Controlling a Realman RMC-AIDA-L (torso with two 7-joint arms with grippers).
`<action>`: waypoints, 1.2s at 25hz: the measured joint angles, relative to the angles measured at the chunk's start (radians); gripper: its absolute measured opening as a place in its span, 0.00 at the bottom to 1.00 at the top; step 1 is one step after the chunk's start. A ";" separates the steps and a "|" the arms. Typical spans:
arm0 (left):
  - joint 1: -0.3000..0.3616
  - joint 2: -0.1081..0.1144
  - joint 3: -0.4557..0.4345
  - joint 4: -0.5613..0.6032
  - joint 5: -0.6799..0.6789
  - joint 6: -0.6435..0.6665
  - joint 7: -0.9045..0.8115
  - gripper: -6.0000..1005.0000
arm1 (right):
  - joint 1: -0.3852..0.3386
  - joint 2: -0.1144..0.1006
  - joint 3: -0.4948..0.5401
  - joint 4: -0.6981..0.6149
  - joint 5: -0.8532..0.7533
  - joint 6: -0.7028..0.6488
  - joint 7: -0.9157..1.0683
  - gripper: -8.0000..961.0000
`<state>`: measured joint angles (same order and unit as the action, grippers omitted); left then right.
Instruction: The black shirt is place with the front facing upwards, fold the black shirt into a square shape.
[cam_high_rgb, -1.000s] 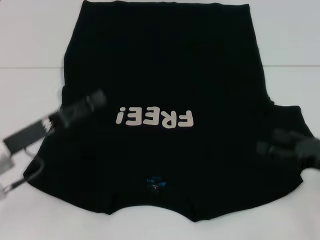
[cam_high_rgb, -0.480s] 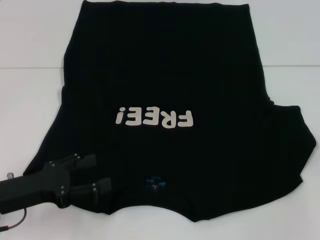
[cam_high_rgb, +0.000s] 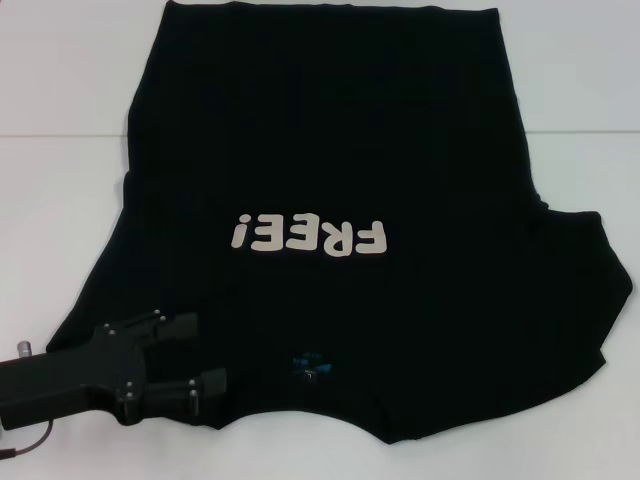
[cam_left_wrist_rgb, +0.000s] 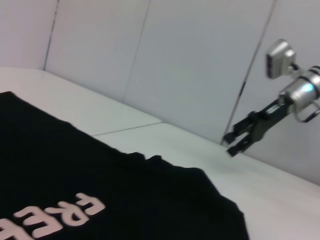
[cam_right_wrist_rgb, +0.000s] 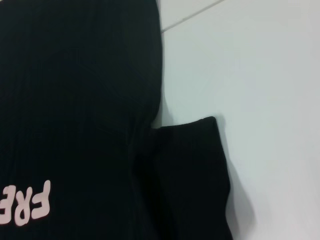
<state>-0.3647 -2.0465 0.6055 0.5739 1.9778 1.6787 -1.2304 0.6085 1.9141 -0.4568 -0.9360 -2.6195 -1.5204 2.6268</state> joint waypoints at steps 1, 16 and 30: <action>0.000 0.000 0.000 0.002 0.001 0.008 0.000 0.90 | 0.011 -0.001 -0.006 0.028 -0.003 0.020 0.002 0.94; 0.003 -0.005 -0.005 0.010 0.003 0.029 0.012 0.90 | 0.090 0.008 -0.119 0.250 -0.010 0.242 0.003 0.92; 0.003 -0.012 -0.009 0.006 0.002 0.020 0.013 0.90 | 0.099 0.017 -0.150 0.298 -0.006 0.313 -0.005 0.90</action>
<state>-0.3613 -2.0584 0.5967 0.5804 1.9800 1.6983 -1.2179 0.7073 1.9308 -0.6073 -0.6383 -2.6259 -1.2078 2.6213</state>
